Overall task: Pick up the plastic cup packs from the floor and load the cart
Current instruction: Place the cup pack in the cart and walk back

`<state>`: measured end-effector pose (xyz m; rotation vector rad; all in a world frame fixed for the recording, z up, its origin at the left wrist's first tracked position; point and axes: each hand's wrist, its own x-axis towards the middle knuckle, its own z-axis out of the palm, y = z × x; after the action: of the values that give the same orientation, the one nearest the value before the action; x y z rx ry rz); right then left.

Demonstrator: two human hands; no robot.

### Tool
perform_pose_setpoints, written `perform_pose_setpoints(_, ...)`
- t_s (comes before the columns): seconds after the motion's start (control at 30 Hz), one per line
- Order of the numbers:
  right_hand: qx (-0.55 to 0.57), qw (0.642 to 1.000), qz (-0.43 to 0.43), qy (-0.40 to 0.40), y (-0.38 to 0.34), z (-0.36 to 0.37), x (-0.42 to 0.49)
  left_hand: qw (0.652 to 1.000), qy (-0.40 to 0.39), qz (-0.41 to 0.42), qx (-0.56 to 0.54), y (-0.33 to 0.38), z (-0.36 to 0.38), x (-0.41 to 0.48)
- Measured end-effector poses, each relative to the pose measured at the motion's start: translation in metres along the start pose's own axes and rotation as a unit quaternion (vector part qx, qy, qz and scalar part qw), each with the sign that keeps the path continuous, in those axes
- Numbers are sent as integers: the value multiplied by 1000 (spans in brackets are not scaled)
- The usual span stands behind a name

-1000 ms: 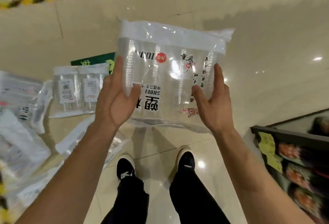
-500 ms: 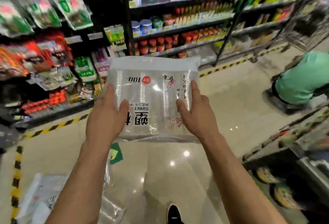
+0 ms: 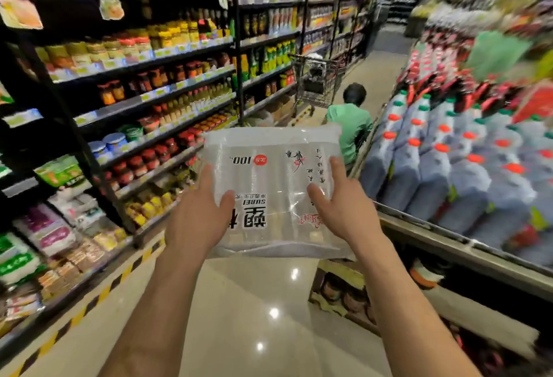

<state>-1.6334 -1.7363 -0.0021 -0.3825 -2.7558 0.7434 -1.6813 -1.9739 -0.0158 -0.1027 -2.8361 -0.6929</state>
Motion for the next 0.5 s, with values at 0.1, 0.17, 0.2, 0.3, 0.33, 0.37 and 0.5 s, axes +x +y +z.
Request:
perform_pose_setpoints(0.1,-1,996,67,51,44,-41,-38,997,-24,77,-21,51,13,-12)
perform_pose_setpoints(0.17,-3,991,109,80,77,-71,-67,990,-45,129,-43,90,26,-24)
perform_pose_setpoints(0.2,-6,987,128,96,93,-87,-83,985,-61,155,-50,111,34,-31)
perform_pose_setpoints(0.3,-19,972,187,138,141,-136,-134,965,-112,229,-63,179,53,-63)
perform_pose_setpoints(0.33,-25,967,206,151,156,-152,-151,957,-122,254,-74,201,57,-77)
perform_pose_setpoints(0.37,-31,961,224,162,171,-167,-168,948,-129,278,-82,223,62,-91)
perform_pose_setpoints(0.5,-31,938,278,205,224,-227,-238,923,-159,338,-87,305,80,-154)
